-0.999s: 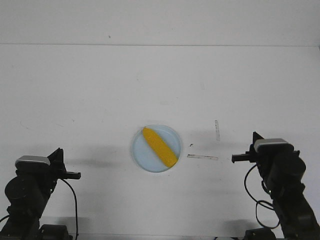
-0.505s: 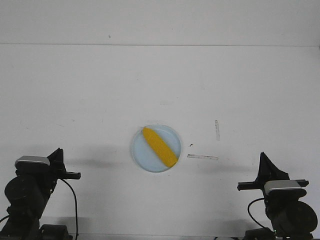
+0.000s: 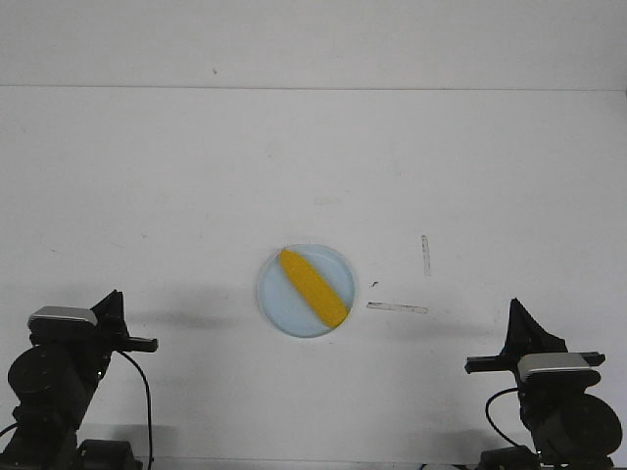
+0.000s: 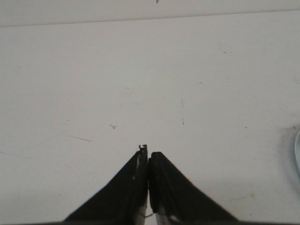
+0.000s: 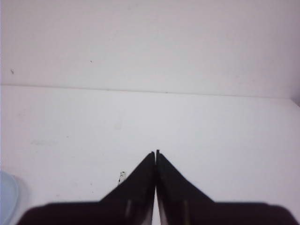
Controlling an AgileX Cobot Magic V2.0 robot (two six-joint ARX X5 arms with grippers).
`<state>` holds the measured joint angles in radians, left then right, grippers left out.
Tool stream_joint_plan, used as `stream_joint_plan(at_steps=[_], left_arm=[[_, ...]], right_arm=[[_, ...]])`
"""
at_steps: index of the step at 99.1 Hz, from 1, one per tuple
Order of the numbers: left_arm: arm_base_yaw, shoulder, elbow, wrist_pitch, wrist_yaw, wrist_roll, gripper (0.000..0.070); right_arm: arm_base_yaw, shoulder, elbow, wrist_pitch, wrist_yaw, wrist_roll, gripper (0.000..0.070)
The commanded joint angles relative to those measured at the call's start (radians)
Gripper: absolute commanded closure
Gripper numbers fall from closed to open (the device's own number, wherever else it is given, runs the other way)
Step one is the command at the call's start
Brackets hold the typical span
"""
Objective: Place corn on plate with both arms
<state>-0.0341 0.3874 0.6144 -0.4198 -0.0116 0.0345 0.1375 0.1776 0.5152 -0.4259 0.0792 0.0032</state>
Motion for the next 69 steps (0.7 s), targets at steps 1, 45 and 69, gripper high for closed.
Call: stream_joint_plan(at_steps=[1,45,69], left_arm=[[-0.001,0.001,0.013,0.01,0.0,-0.005,0.07],[0.002,-0.306,-0.346,0.344,0.0,-0.005,0.07],[0.002,-0.383,-0.601,0.537,0.005,-0.005,0.07]], right_arm=[[0.002,-0.002,0.005,0.007,0.0,-0.006,0.07],[0.002,-0.002,0.005,0.007,0.0,-0.006,0.07],[0.003,-0.002,0.005,0.007,0.0,-0.006,0.07]])
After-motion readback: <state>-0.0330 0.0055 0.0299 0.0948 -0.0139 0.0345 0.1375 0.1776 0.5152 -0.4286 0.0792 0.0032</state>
